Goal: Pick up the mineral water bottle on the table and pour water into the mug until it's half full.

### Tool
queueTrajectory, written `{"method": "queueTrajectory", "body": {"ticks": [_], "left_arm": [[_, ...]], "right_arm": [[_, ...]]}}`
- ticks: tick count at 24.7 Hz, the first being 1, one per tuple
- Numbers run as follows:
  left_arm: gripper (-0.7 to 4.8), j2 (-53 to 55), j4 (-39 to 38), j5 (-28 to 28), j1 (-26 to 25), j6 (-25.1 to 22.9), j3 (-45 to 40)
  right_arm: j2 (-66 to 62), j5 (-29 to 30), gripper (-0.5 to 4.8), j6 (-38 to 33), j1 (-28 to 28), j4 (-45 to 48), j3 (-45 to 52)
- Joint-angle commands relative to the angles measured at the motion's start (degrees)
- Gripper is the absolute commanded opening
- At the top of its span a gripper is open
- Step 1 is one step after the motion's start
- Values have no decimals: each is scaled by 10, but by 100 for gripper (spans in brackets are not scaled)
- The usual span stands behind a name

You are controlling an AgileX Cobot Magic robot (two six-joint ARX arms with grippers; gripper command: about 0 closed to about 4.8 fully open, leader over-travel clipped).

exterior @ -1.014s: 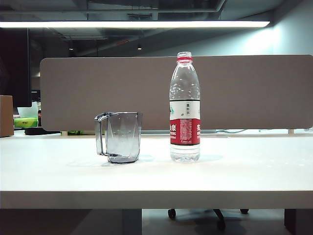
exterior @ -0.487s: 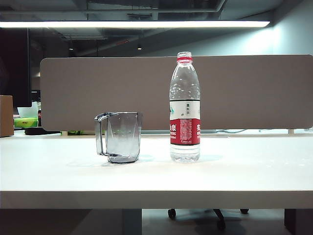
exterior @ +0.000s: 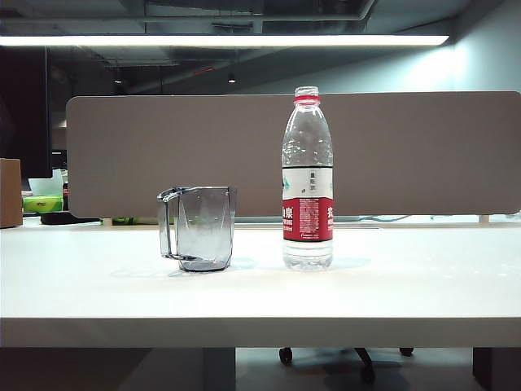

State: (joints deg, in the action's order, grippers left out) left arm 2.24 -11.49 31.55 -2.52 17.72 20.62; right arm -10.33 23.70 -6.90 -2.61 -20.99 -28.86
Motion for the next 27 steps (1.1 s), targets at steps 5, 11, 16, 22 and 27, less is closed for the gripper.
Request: {"method": "queueTrajectory", "body": {"ticks": [5,11,16,22,27], "left_arm": [[-5,17,-26,6,0,-25,-1],[-5,17,-28,6,0,-25,-1],[-5,13,-28,7,0,-25,-1],[-5,12,-28,7,0,-25,-1],[-5,12,-28,7,0,-25,-1]], "right_arm": [[-300,-24,262,44,-86,283,-26],[-547,-92,265,43,-161,501,-23],[-621,-150,265,26,-181,704,72],[-706,-176,342,37,-189,843,122],[-848,-170,479,38,-189,952,94]]}}
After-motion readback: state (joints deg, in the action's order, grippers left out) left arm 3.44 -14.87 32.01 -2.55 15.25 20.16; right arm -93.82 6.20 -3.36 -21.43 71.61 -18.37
